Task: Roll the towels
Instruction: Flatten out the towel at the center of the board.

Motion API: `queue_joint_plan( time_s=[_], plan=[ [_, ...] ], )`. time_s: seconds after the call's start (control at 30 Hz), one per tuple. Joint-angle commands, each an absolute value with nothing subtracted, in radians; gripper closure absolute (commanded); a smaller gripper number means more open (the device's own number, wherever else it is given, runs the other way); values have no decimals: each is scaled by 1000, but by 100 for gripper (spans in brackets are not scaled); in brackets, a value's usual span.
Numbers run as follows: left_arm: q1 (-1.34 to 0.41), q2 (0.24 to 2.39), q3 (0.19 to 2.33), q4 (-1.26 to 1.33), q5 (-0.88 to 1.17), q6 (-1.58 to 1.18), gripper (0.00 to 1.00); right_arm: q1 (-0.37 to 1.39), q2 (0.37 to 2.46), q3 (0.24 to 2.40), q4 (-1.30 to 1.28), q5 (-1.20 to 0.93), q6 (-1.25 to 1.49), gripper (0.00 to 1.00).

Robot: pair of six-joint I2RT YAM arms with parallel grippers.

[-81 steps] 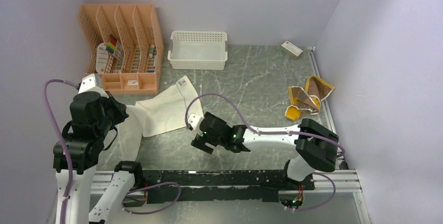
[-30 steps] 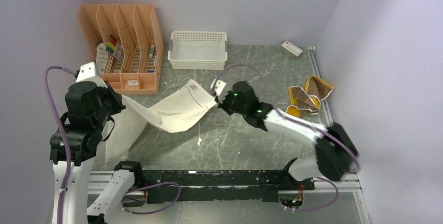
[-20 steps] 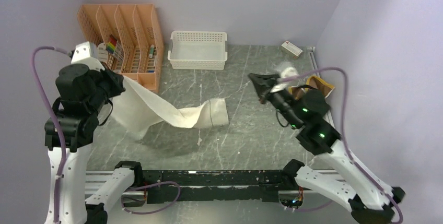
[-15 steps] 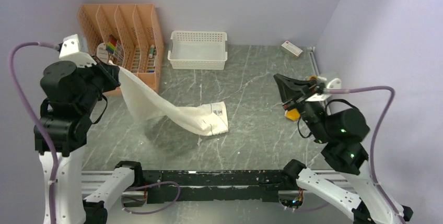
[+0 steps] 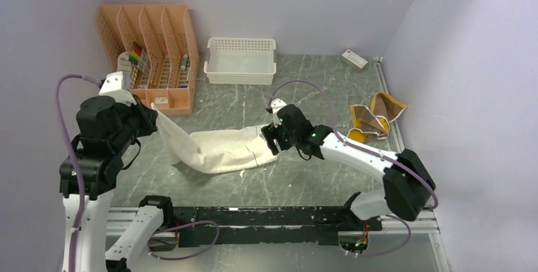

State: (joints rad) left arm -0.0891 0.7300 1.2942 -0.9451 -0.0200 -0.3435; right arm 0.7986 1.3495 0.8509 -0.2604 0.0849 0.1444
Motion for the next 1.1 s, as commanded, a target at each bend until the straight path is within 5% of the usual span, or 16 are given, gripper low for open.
queue_joint_plan(
  time_s=[0.0,0.27,0.63,0.87,1.07],
  plan=[
    [-81,704,1245,-939,-54,-290,93,754,1427,917,-117,16,185,24],
    [-81,718,1175,-889,-24,-278,93,750,1659,1012,-82,-171,123,32],
    [-81,725,1183,-885,-28,-271,93,732,1845,1121,-148,-173,109,39],
    [-81,717,1188,-893,-34,-272,93,730,1869,1138,-166,-201,104,50],
    [-81,726,1201,-894,-28,-272,93,729,1878,1149,-201,-210,97,69]
  ],
)
